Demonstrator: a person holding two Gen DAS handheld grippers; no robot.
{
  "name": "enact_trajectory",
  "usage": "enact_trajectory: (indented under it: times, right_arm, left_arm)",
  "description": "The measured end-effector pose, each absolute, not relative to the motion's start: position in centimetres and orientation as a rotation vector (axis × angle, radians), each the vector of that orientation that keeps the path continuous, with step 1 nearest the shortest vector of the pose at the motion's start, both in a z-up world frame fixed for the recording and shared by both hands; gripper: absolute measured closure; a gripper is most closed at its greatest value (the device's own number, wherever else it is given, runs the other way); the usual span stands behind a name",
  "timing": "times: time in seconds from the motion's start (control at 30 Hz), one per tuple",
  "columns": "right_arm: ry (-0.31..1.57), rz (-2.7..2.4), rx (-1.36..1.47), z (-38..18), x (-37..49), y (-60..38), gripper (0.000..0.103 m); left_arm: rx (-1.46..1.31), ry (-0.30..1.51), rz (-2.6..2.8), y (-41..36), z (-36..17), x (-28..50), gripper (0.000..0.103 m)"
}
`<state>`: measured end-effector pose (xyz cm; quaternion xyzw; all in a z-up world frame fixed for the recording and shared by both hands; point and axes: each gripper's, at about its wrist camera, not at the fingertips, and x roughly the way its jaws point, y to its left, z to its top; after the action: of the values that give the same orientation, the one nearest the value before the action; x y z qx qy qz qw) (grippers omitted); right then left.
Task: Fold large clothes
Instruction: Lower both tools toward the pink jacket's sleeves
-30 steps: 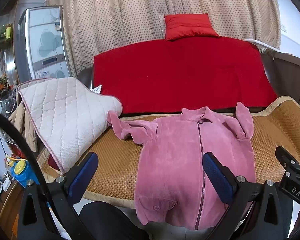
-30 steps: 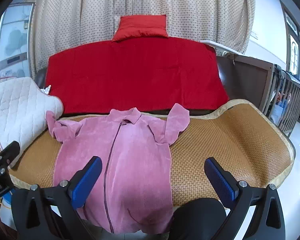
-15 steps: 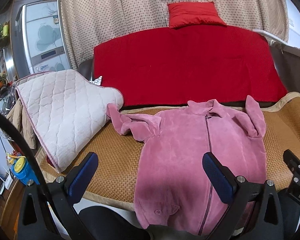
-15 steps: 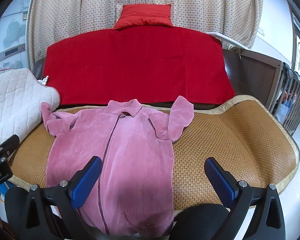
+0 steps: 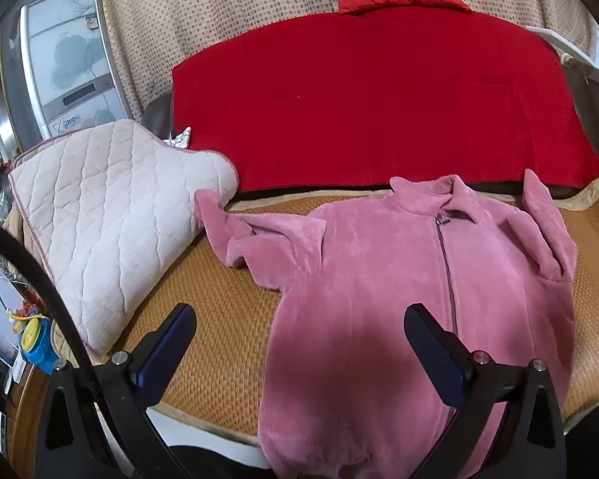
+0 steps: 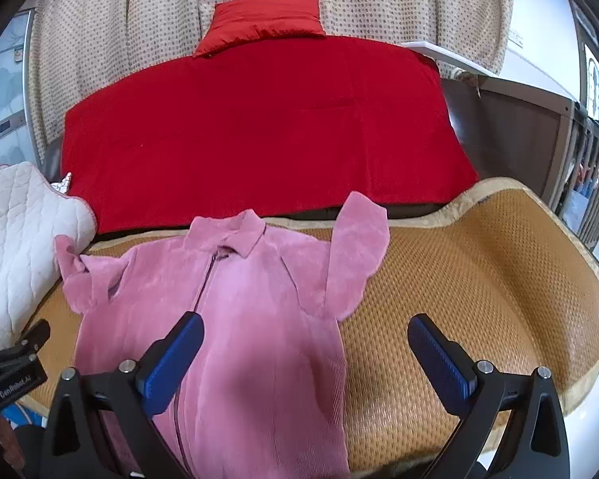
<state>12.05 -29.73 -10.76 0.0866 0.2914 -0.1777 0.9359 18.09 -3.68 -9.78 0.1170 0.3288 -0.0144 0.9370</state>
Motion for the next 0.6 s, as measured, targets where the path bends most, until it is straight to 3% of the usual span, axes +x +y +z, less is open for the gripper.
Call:
enact_trajectory:
  times: [0.6]
  right_arm:
    - [0.62,-0.308,0.12,-11.9,20.3,-26.7,0.0]
  left_arm:
    - [0.202,0.678,-0.01,-2.0,-11.2,23.0,0.0]
